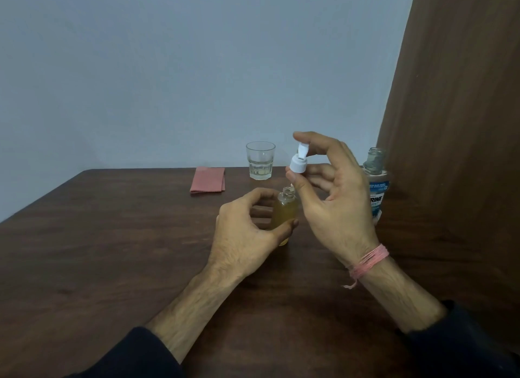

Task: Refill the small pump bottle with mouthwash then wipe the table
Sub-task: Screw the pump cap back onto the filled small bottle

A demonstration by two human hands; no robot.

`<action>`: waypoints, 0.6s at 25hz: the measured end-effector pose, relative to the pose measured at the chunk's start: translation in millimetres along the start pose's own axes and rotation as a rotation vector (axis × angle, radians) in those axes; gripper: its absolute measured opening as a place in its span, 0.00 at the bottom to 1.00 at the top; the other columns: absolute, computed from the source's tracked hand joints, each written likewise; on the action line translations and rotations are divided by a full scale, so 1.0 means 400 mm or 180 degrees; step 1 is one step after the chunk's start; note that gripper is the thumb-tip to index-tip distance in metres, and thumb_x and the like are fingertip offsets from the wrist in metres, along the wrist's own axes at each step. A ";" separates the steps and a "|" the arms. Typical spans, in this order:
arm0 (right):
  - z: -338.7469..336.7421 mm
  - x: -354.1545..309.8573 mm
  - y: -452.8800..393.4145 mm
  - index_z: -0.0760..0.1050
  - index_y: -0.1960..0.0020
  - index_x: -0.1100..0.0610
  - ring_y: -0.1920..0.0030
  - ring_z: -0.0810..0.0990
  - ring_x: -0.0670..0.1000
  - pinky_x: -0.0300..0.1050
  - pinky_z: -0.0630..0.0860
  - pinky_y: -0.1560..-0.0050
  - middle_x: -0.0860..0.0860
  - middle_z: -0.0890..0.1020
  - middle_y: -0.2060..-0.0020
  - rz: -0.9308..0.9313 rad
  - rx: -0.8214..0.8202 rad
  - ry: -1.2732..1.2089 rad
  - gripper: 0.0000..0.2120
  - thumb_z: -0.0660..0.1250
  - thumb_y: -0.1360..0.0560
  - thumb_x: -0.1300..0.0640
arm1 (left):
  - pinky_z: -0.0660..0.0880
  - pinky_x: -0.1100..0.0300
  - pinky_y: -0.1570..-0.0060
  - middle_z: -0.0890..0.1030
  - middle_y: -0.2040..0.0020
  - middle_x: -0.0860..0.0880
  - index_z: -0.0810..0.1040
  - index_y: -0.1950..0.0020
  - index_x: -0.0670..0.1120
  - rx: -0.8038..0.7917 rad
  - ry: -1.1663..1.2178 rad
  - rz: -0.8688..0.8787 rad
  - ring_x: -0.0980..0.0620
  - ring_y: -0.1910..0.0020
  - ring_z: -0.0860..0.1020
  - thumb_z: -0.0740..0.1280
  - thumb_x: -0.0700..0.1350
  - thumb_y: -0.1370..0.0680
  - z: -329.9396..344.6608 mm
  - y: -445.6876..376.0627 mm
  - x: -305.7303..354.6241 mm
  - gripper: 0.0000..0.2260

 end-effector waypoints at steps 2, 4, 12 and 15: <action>0.007 0.007 0.003 0.79 0.28 0.48 0.43 0.87 0.45 0.39 0.85 0.42 0.45 0.79 0.37 0.0113 -0.0101 -0.0054 0.26 0.75 0.21 0.68 | 0.89 0.55 0.41 0.89 0.42 0.62 0.84 0.35 0.64 -0.0011 0.0014 0.0011 0.64 0.43 0.88 0.85 0.62 0.30 0.000 0.000 0.004 0.25; 0.014 0.015 0.006 0.80 0.28 0.46 0.41 0.87 0.44 0.41 0.85 0.41 0.42 0.80 0.37 0.0278 -0.0202 -0.0129 0.27 0.75 0.21 0.68 | 0.89 0.54 0.40 0.89 0.42 0.62 0.85 0.34 0.61 -0.0048 0.0067 -0.0001 0.63 0.42 0.88 0.82 0.66 0.33 0.000 0.001 0.008 0.29; 0.018 0.025 0.013 0.81 0.31 0.38 0.41 0.86 0.41 0.41 0.85 0.41 0.40 0.83 0.37 0.0623 -0.0444 -0.0106 0.29 0.77 0.23 0.66 | 0.89 0.52 0.41 0.90 0.42 0.60 0.86 0.31 0.57 -0.0005 0.0138 -0.0031 0.61 0.43 0.89 0.78 0.70 0.35 -0.001 0.001 0.003 0.34; 0.026 0.028 0.020 0.81 0.31 0.38 0.40 0.86 0.39 0.40 0.85 0.41 0.39 0.85 0.38 0.0717 -0.0533 -0.0127 0.30 0.78 0.23 0.66 | 0.90 0.52 0.42 0.90 0.42 0.60 0.87 0.31 0.57 0.0017 0.0163 -0.0031 0.61 0.43 0.89 0.79 0.69 0.33 -0.001 -0.001 -0.001 0.33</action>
Point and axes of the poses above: each hand's wrist, its own y-axis away from the middle knuckle, its own z-axis out of the palm, x = y × z, the point moved 4 cm from there along -y, towards the middle knuckle
